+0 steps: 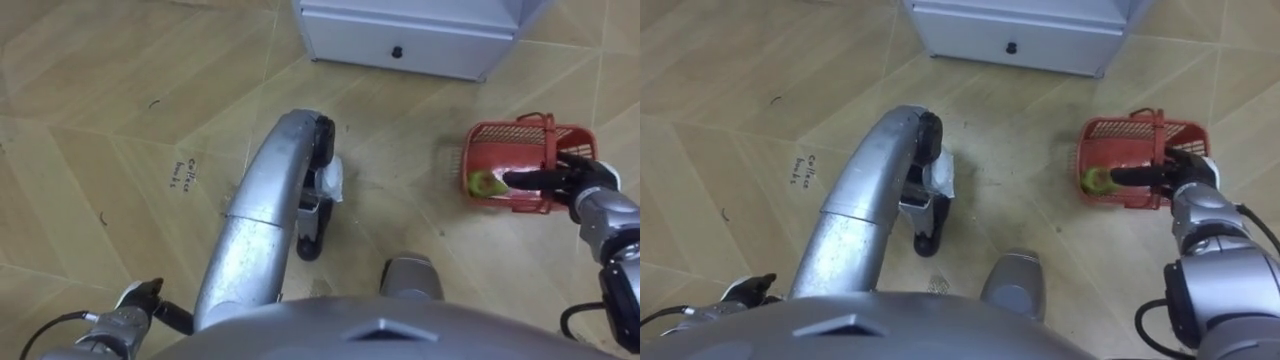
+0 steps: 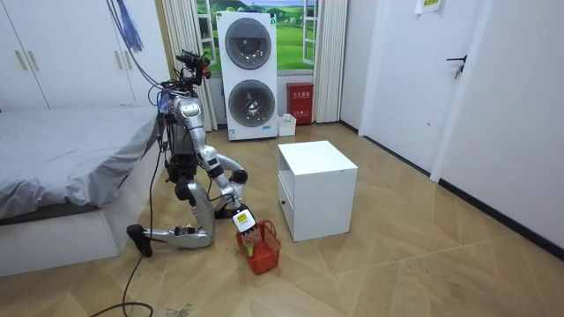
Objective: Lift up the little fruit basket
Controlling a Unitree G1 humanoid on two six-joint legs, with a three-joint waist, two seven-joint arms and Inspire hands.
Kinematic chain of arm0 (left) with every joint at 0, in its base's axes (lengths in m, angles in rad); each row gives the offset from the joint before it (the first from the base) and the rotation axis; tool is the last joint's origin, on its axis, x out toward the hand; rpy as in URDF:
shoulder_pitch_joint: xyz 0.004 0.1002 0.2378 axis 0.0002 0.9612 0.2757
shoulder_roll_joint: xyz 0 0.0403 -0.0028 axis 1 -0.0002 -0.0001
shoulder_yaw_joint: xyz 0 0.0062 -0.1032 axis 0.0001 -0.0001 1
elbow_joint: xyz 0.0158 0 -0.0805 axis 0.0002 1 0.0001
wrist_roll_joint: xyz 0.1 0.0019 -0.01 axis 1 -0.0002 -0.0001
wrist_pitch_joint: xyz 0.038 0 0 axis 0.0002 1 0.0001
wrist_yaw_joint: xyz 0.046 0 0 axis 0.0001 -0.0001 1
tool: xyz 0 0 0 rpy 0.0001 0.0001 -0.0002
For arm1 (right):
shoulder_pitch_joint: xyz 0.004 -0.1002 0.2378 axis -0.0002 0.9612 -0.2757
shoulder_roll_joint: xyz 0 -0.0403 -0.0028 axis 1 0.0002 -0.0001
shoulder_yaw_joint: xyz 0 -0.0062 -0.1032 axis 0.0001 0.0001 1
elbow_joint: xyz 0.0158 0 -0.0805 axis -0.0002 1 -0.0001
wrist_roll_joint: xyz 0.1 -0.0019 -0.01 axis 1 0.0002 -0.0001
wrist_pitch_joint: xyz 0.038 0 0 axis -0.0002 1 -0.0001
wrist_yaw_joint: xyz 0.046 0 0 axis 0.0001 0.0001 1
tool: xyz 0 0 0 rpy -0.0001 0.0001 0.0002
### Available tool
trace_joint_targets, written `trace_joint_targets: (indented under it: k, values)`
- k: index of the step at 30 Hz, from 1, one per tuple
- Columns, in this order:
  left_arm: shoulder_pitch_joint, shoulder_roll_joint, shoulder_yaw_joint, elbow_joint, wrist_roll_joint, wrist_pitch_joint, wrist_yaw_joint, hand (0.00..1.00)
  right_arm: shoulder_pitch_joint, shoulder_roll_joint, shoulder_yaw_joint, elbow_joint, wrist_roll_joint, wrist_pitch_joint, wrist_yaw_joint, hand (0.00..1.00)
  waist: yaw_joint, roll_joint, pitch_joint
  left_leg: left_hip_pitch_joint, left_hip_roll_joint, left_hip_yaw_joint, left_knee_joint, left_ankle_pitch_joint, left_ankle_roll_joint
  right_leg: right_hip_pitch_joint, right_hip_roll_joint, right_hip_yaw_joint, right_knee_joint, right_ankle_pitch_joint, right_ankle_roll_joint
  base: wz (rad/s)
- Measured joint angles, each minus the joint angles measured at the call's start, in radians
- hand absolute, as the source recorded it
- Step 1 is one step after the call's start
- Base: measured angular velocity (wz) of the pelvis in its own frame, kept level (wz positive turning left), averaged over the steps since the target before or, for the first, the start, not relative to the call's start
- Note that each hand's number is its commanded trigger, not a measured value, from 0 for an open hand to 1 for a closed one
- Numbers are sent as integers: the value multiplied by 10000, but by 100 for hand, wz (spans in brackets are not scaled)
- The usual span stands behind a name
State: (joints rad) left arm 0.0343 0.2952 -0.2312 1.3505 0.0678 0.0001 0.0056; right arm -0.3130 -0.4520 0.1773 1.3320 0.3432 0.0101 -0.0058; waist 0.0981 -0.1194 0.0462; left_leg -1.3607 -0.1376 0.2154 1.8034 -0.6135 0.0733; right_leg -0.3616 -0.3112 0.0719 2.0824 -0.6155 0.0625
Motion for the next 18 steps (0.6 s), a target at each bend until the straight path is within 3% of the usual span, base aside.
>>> trace_joint_targets:
  k: [11, 18]
  values:
    - [-37, -85, -154, -166, -378, 20, -173, 0, -45, 99, -6, 1, -8, 139, 146, 100, 219, 76, 2, -53, 14, 12, -6, 63, -3, -88, -20, 70, 94, 0, 1, 0]
    - [-743, -160, -490, -143, -751, 111, -159, 0, -111, 272, -20, 4, 4, 136, 50, 100, 173, 145, 23, -77, 8, 10, 7, 83, 6, -78, -27, 3, 105, -31, 56, 0]
